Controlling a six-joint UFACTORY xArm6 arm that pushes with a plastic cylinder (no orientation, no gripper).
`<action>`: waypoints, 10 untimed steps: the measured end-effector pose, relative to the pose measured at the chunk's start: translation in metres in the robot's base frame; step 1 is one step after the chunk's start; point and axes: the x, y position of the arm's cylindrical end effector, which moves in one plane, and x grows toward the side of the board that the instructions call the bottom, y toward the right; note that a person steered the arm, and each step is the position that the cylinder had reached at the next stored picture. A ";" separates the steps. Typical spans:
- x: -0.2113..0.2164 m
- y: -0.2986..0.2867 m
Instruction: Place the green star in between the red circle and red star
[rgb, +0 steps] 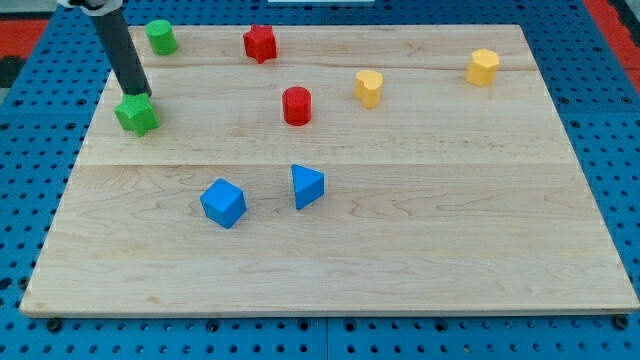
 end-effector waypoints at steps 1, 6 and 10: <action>0.010 -0.028; 0.018 0.043; -0.023 0.018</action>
